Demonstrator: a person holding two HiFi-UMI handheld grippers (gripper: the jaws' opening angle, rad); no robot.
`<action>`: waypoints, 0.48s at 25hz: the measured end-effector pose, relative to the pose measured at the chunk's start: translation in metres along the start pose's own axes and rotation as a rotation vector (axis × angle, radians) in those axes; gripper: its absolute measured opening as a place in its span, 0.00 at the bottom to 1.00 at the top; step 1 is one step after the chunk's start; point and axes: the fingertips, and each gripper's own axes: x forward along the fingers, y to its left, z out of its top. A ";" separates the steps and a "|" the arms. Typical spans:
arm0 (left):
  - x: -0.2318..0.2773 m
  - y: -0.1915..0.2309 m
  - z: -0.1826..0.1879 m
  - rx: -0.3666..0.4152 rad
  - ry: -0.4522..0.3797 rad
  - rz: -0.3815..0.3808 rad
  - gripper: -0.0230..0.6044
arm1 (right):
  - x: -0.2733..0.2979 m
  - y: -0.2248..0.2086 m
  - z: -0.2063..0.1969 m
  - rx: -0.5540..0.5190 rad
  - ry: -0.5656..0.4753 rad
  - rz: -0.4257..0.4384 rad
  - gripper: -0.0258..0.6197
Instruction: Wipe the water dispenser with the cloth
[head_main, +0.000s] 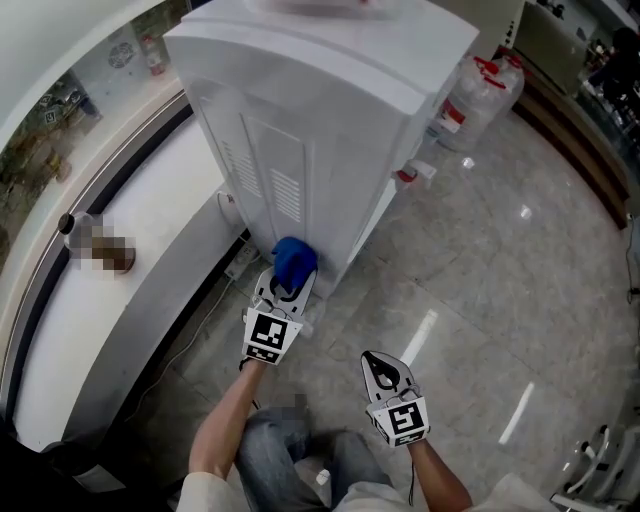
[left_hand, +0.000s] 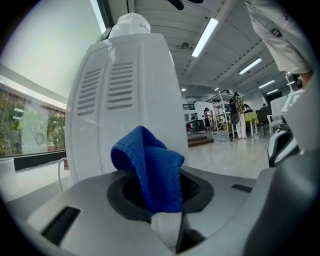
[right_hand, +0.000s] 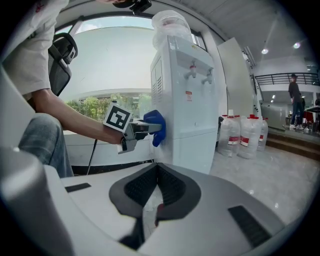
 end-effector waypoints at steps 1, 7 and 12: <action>0.001 -0.010 0.002 0.002 -0.001 -0.019 0.21 | -0.002 0.001 -0.001 0.002 0.000 0.001 0.06; 0.005 -0.063 0.011 0.030 -0.001 -0.140 0.22 | -0.008 0.007 -0.004 0.008 -0.007 0.006 0.06; 0.002 -0.061 0.012 0.012 -0.011 -0.134 0.22 | -0.010 0.008 -0.006 0.011 -0.010 0.011 0.06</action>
